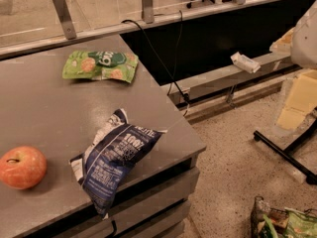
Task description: Move green rice chip bag near blue chip bag
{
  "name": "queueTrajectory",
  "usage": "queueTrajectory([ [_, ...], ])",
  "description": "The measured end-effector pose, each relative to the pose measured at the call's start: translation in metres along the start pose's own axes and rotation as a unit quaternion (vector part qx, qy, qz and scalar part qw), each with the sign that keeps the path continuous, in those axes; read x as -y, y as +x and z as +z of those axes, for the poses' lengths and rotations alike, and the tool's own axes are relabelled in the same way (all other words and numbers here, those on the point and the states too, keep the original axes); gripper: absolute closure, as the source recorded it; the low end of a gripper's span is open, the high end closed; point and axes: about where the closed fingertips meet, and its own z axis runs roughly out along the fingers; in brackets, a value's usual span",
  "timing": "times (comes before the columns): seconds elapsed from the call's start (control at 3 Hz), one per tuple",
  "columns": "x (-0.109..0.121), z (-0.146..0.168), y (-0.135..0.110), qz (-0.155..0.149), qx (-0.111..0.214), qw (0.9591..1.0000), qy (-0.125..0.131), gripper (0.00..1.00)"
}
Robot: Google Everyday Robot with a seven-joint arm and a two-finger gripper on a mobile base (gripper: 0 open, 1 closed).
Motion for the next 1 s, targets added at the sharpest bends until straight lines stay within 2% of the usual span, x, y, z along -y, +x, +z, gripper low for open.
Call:
queueTrajectory([
  [0.67,0.005,-0.001,-0.006,-0.008,0.011,0.9999,-0.004,0.0],
  [1.0,0.04,0.018,-0.046,-0.047,0.037,0.9979,-0.023,0.0],
])
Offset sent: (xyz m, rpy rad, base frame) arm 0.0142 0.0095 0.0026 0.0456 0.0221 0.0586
